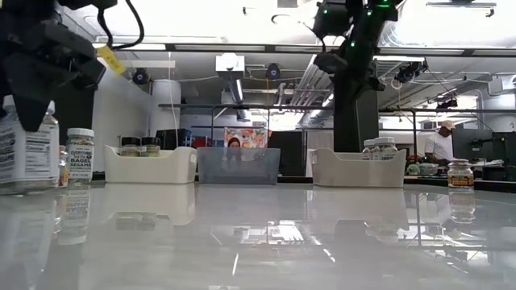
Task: Sort spices by type
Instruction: Put the bottom white seasoning bottle into the gray bin
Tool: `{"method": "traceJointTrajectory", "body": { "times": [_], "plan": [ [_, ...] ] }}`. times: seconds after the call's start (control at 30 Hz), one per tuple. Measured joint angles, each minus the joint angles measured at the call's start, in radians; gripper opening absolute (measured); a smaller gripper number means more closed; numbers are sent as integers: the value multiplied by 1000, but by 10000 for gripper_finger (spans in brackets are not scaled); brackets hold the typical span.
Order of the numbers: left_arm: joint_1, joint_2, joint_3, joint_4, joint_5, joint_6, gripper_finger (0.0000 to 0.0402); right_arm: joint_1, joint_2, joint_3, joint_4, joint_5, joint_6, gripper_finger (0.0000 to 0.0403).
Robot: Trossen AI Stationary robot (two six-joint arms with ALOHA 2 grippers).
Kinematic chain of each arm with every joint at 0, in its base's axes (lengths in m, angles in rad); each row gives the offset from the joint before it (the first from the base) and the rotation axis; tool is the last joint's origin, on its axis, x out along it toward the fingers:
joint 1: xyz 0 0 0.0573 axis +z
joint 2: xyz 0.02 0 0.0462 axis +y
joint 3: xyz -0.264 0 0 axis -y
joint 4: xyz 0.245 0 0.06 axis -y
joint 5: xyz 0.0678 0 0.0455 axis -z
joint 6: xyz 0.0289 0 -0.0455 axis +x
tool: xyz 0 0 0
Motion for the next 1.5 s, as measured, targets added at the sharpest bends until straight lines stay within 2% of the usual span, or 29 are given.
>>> {"method": "traceJointTrajectory", "body": {
  "times": [0.13,0.27,0.37,0.47,0.57,0.67,0.77,0.93,1.03,1.2,1.3,1.4,1.5],
  "plan": [
    [0,-43,22,-8,19,17,167,1,-48,0,0,-38,10,0],
    [0,-100,104,-11,32,63,167,1,-122,1,2,-96,31,0],
    [20,-121,185,-5,-9,118,167,1,-186,1,0,-99,49,0],
    [85,-105,258,0,-63,229,167,1,-243,1,-12,-59,88,0],
    [210,-41,304,57,-58,392,167,0,-284,1,-10,-19,117,0],
    [350,77,355,188,16,587,167,0,-312,1,-3,-13,142,0],
    [459,244,468,288,88,793,167,0,-338,1,28,-13,156,0],
    [578,560,804,277,104,1120,167,0,-385,1,111,-8,237,0],
    [627,733,1038,266,104,1256,167,1,-414,1,161,36,286,0],
    [680,976,1388,237,99,1383,167,1,-442,1,200,91,314,0],
    [697,1092,1538,200,71,1435,167,0,-442,1,210,102,299,0],
    [703,1182,1616,200,46,1482,167,0,-439,1,209,108,275,0],
    [703,1219,1595,256,1,1520,167,1,-438,1,209,116,261,0]
  ]
}}
